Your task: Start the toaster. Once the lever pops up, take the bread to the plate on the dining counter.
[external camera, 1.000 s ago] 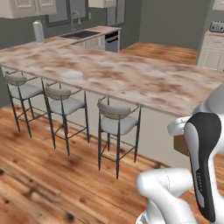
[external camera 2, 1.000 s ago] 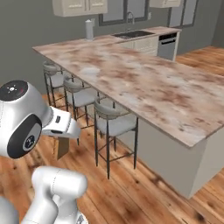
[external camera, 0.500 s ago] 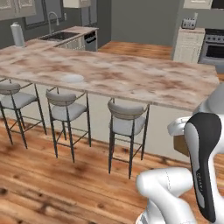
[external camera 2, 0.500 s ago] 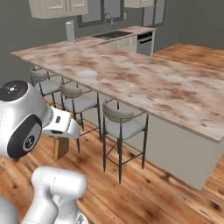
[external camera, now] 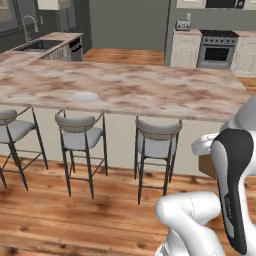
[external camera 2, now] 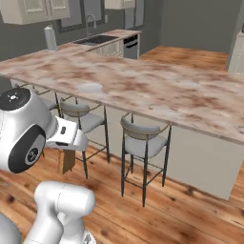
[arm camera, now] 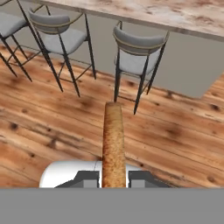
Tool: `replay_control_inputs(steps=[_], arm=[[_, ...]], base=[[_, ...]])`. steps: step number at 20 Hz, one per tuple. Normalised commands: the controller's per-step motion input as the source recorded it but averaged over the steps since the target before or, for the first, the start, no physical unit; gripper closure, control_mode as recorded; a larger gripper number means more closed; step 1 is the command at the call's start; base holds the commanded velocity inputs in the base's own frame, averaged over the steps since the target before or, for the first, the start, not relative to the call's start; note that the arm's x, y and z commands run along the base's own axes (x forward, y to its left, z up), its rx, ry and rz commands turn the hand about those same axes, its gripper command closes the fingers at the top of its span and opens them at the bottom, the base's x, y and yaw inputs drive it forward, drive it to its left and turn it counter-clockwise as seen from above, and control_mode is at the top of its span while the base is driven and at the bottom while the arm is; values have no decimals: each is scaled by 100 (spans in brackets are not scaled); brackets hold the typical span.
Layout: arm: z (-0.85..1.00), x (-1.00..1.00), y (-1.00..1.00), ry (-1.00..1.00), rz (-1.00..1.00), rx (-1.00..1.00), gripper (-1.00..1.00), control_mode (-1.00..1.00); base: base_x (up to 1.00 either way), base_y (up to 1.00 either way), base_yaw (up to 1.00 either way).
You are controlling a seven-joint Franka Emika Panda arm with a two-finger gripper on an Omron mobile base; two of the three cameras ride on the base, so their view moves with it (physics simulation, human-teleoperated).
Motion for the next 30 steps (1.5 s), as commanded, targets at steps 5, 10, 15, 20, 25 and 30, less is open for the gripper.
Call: replay_control_inputs(steps=[5,10,15,20,25,30], arm=[[0,0,0,0,0,0,100,100],[0,0,0,0,0,0,100,100],[0,0,0,0,0,0,100,100],[0,0,0,0,0,0,100,100],[0,0,0,0,0,0,100,100],[0,0,0,0,0,0,100,100]], base=[[26,99,-40],[26,100,-41],[25,99,-41],[32,84,-42],[45,65,-38],[66,55,-22]])
